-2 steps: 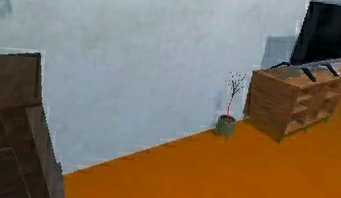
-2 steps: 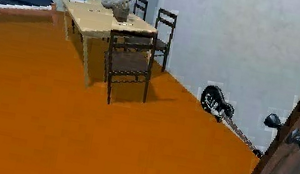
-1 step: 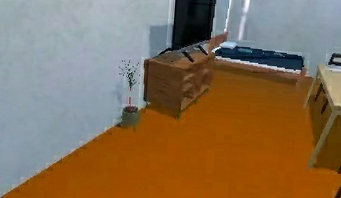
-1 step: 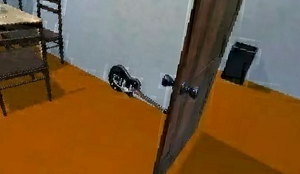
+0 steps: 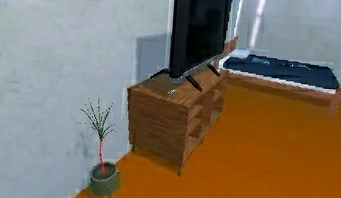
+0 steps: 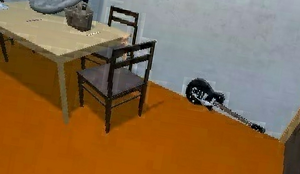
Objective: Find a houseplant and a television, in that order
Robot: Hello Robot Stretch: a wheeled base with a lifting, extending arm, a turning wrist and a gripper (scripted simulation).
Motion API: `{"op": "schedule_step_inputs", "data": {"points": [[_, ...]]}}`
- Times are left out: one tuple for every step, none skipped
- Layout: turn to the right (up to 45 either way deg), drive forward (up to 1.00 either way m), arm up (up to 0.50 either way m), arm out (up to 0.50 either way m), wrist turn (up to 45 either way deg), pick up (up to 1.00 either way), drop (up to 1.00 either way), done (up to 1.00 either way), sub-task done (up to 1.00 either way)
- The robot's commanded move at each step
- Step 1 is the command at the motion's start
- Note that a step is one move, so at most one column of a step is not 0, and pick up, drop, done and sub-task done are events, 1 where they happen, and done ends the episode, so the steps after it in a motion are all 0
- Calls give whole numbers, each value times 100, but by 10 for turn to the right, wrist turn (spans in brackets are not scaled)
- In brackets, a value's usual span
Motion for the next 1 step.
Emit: {"op": "schedule_step_inputs", "data": {"points": [[60,0,0,0,0,0,0,0,0]]}}
